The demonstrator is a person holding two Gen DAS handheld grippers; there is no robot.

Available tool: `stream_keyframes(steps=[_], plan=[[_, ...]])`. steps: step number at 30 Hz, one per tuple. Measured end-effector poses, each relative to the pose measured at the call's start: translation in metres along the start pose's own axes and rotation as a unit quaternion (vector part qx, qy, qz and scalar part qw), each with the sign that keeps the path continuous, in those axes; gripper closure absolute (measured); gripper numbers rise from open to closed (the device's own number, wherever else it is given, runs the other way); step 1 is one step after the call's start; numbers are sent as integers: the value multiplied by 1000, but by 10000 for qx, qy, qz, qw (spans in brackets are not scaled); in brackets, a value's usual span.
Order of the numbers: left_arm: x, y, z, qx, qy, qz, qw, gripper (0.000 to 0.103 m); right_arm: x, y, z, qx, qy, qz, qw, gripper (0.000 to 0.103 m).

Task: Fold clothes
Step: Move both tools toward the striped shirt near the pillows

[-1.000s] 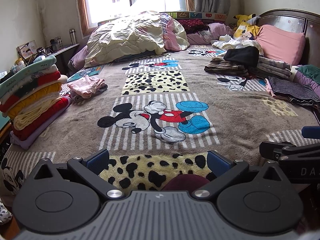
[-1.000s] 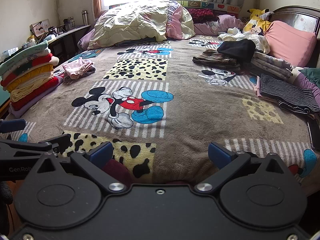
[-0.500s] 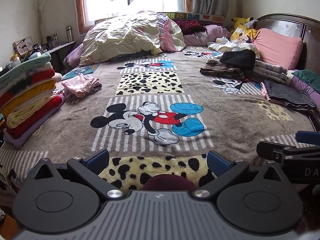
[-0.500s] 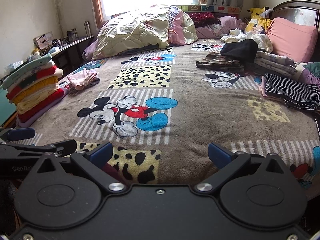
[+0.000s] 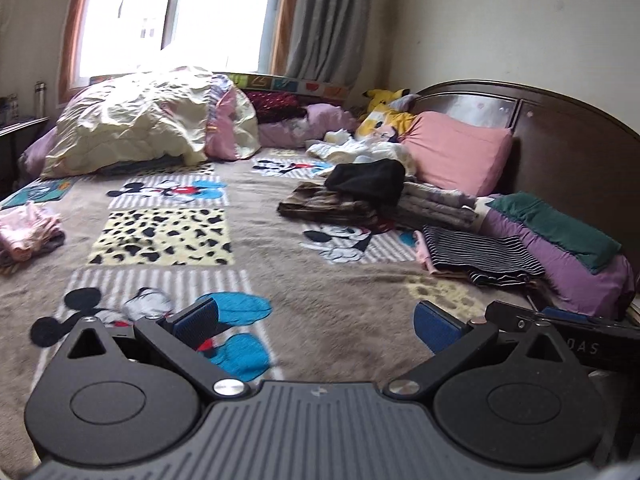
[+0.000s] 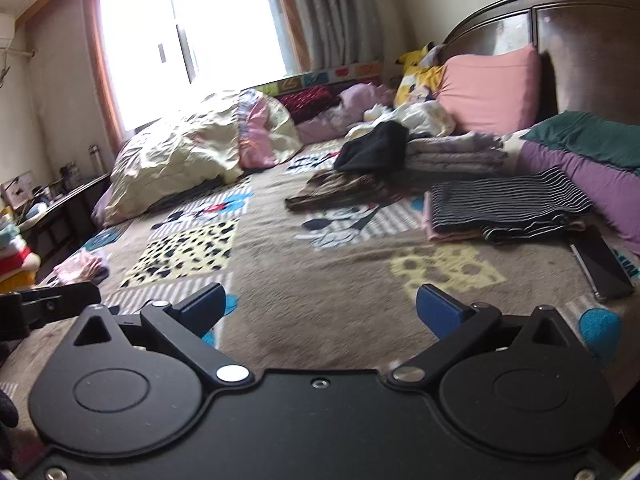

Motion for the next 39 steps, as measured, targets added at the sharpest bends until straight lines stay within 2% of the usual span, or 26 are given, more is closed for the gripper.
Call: stream_keyframes(steps=[3, 6, 10, 13, 20, 23, 24, 26, 29, 31, 33, 35, 39], plan=[[2, 48, 22, 397, 138, -600, 9973, 0, 3, 20, 29, 417, 230, 184, 9987, 1], [4, 82, 46, 481, 421, -677, 9957, 0, 10, 36, 53, 738, 269, 114, 9968, 1], [3, 133, 76, 984, 678, -862, 9891, 1, 11, 52, 77, 919, 533, 258, 9940, 1], [4, 168, 87, 1127, 833, -787, 9870, 4, 12, 64, 95, 1053, 730, 366, 9911, 1], [7, 249, 112, 1432, 1195, -586, 9807, 3, 14, 91, 138, 1364, 1189, 617, 9816, 1], [8, 284, 123, 1561, 1349, -499, 9772, 3, 16, 90, 152, 1399, 1438, 849, 9760, 9], [8, 296, 126, 1604, 1400, -470, 9759, 3, 18, 84, 154, 1371, 1535, 978, 9737, 19], [0, 299, 140, 1451, 1552, -453, 9761, 4, 17, 88, 159, 1381, 1703, 1096, 9695, 33], [-11, 309, 158, 1200, 1813, -477, 9749, 5, 19, 101, 170, 1248, 2172, 1019, 9627, 37], [-13, 332, 166, 1260, 2022, -636, 9691, 6, 20, 107, 173, 1216, 2340, 972, 9597, 37], [-13, 353, 174, 1340, 2145, -682, 9651, 10, 22, 110, 176, 1182, 2514, 936, 9561, 37], [-13, 373, 182, 1488, 2250, -713, 9603, 25, 23, 114, 179, 1147, 2687, 899, 9521, 36], [-9, 393, 193, 1567, 2429, -820, 9538, 43, 25, 122, 183, 1114, 2871, 804, 9480, 31]])
Point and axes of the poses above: each gripper's, at about its wrist camera, not at the fingertips, and y roughly the way its jaws point, z to its right, x to its underside, the point moved 1 cm from there along y, roughly the way its jaws point, and after that the axes turned 8 degrees about x, right-handed, at the moved point
